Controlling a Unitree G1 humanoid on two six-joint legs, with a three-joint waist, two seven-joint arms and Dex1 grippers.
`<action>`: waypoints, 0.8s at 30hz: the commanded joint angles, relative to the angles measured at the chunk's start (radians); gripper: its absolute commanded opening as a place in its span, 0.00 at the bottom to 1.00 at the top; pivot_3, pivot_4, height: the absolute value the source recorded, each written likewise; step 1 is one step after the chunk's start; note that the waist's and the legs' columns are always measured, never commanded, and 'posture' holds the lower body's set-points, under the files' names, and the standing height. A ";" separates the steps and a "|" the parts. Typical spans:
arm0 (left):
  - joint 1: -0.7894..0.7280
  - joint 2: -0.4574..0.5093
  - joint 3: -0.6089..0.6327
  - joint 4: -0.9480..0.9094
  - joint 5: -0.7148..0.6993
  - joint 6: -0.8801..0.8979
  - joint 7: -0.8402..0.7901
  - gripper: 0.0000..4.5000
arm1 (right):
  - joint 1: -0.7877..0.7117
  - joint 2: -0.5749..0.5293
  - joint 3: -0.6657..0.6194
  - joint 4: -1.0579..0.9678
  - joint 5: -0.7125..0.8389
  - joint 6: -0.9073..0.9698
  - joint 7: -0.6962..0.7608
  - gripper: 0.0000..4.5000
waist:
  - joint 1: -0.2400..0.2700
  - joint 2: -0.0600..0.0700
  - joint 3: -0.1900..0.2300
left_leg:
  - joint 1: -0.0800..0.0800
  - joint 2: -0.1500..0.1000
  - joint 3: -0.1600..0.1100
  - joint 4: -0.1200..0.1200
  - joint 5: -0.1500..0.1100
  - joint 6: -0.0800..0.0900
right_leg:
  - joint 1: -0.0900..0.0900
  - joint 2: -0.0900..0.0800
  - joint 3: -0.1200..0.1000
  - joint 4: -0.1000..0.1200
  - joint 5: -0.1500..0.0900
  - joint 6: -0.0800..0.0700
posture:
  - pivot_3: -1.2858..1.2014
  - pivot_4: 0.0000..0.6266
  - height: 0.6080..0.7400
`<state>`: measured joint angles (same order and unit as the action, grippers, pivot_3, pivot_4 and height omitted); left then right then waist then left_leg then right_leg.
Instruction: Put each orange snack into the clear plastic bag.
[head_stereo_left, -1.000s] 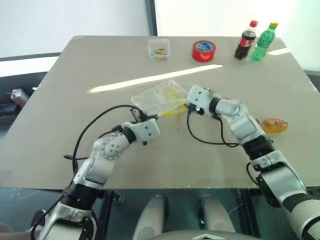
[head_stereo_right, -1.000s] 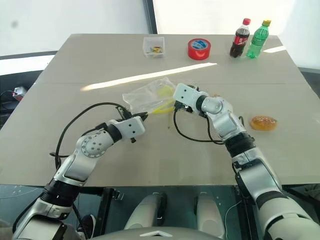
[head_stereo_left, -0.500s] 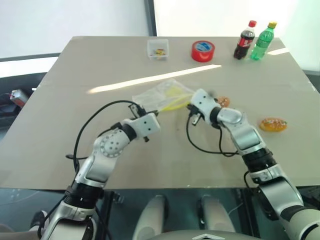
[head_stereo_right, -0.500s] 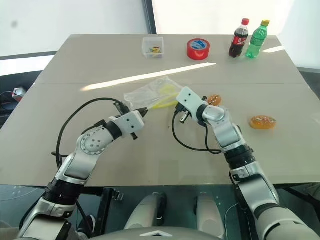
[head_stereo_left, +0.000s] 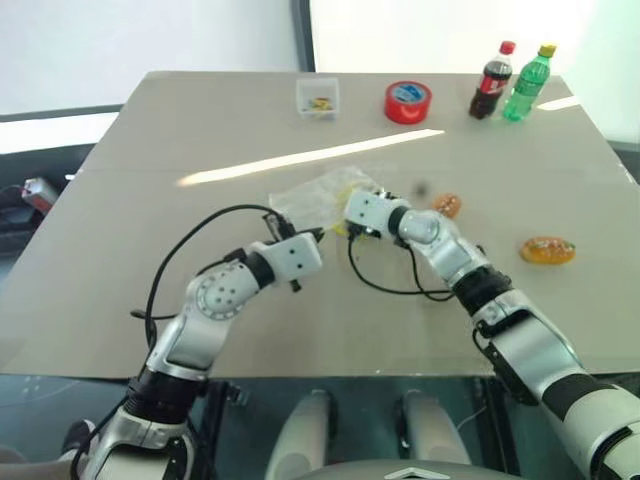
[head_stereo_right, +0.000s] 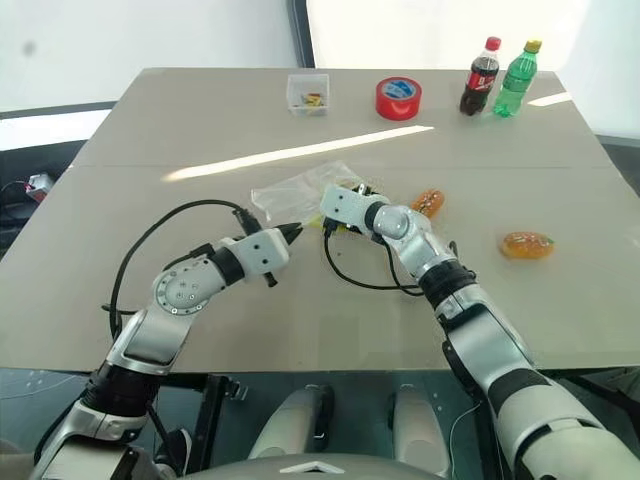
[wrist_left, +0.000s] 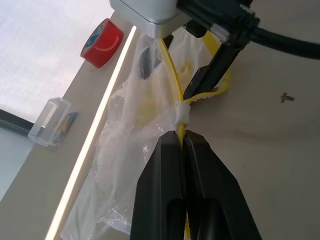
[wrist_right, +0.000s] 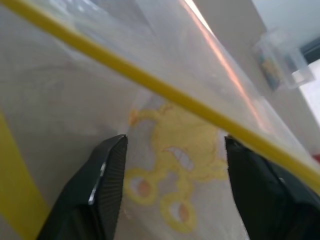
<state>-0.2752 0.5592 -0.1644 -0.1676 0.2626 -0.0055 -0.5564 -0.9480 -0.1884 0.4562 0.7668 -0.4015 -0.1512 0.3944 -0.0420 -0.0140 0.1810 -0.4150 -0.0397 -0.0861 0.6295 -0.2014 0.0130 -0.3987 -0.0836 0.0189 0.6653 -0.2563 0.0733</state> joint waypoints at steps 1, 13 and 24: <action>-0.028 -0.016 0.036 -0.037 0.000 0.039 0.034 0.00 | -0.045 -0.037 0.073 0.022 -0.104 -0.221 -0.069 0.99 | -0.001 0.000 0.000 | 0.000 0.000 0.000 0.000 0.000 0.000 | -0.001 0.000 0.000 0.000 0.000 0.000 | 0.52 0.24 1.00; -0.082 -0.066 0.041 0.001 0.006 0.142 0.080 0.00 | 0.146 -0.163 -0.051 -0.308 0.078 -0.283 0.092 0.99 | 0.001 0.000 0.000 | 0.000 0.000 0.000 0.000 0.000 0.000 | 0.000 0.000 0.000 0.000 0.000 0.000 | 0.52 0.24 1.00; -0.092 -0.073 0.028 0.036 0.013 0.119 0.096 0.00 | 0.409 -0.044 -0.442 -0.837 0.357 0.614 -0.045 0.99 | 0.005 0.000 0.000 | 0.000 0.001 0.000 0.001 0.000 0.000 | 0.001 0.000 0.000 0.001 0.000 0.000 | 0.52 0.24 1.00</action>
<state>-0.3514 0.4861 -0.1366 -0.1206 0.2715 0.1383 -0.4750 -0.5423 -0.2838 0.0713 0.0635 -0.0780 0.2858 0.4383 -0.0370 -0.0143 0.1808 -0.4152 -0.0385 -0.0862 0.6310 -0.2016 0.0134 -0.3981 -0.0832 0.0193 0.6674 -0.2563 0.0733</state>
